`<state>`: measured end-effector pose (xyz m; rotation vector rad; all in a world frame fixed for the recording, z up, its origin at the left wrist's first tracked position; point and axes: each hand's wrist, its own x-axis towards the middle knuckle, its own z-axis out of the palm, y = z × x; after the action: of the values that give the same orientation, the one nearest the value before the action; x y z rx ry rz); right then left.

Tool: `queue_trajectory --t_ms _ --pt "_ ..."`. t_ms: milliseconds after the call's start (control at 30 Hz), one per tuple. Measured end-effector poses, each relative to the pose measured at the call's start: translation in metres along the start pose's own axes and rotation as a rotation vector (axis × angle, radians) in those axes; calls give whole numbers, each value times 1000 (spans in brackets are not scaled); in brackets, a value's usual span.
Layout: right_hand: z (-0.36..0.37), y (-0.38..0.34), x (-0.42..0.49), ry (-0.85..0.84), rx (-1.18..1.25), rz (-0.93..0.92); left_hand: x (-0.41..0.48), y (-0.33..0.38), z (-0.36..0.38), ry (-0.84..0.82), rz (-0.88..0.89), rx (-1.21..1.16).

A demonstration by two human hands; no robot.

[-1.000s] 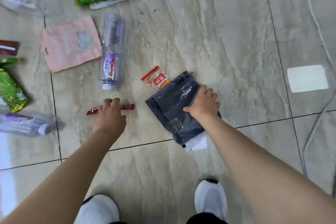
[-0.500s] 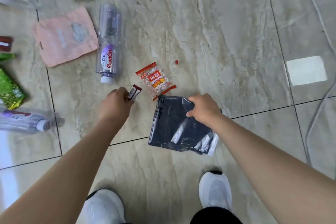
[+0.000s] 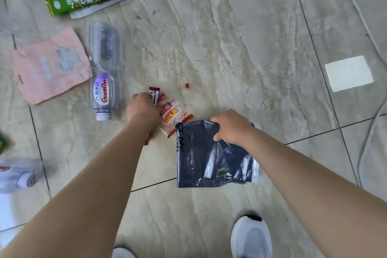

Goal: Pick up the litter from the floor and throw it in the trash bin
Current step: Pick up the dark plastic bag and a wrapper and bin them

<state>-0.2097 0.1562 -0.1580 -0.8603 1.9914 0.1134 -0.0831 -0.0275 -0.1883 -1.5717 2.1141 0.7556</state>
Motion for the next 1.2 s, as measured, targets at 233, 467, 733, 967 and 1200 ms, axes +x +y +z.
queue_trajectory --t_ms 233,467,733,967,1200 --pt "-28 -1 -27 1 12 92 -26 4 -50 -65 -33 -88" --pt "-128 -19 -90 175 146 176 -75 48 -179 -72 -101 -261" --pt "-345 -84 -121 311 297 93 -92 141 -368 -3 -74 -506" --pt "-538 -181 -93 396 370 58 -21 186 -534 63 -66 -617" --pt "-688 -267 -24 530 330 1 71 234 -633 -6 -42 -636"
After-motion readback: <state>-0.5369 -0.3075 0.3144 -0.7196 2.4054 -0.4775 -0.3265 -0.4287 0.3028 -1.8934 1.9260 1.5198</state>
